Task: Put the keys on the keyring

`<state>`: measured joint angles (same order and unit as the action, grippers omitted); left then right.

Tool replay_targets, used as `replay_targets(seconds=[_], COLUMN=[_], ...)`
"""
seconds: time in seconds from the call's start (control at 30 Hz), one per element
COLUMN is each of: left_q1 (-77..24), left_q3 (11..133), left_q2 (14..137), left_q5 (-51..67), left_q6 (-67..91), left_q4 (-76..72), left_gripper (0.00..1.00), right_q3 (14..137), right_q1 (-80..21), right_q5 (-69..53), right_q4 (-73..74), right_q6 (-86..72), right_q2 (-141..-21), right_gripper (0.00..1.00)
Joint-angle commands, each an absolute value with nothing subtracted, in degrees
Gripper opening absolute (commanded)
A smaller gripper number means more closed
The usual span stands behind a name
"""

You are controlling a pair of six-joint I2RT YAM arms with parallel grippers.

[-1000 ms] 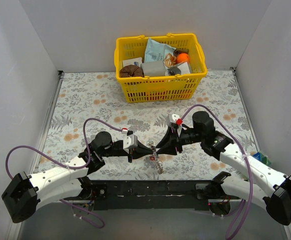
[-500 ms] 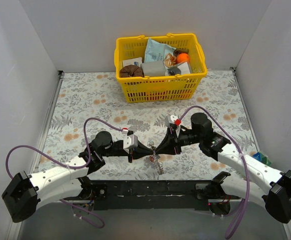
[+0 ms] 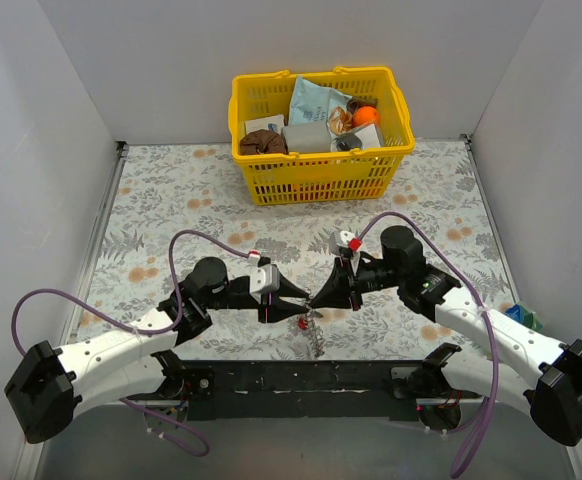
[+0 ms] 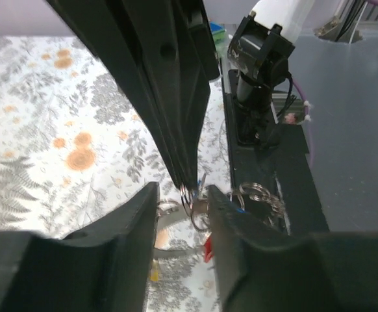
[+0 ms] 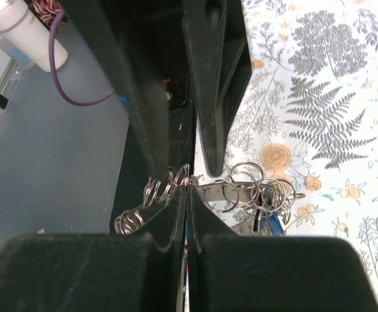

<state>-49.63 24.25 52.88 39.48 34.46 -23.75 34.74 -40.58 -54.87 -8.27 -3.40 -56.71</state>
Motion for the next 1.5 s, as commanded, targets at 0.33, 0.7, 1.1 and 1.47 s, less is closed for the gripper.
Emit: replay_targets(seconds=[0.33,0.7,1.1,1.47], left_q1=[-49.8,-49.8,-49.8,-49.8], left_q3=[41.3,47.2,46.5,39.3], left_q2=[56.4,67.6,69.7,65.1], left_q5=[33.9,40.1,43.7,41.8], left_q6=[23.6,22.3,23.6,30.1], left_q4=[6.5,8.1,4.6,-7.5], left_gripper=[0.65,0.39,0.08,0.00], right_q3=[50.6,50.2,48.8,45.3], right_q1=[-41.2,-41.9,-42.0,-41.9], right_q5=[-46.8,-46.0,-46.5,-44.1], right_q4=[24.1,23.8,21.4,14.2], right_q6=[14.6,14.5,13.5,9.0], right_q2=[-63.6,-62.3,-61.4,-57.2], right_gripper=[0.01,0.01,0.01,0.33])
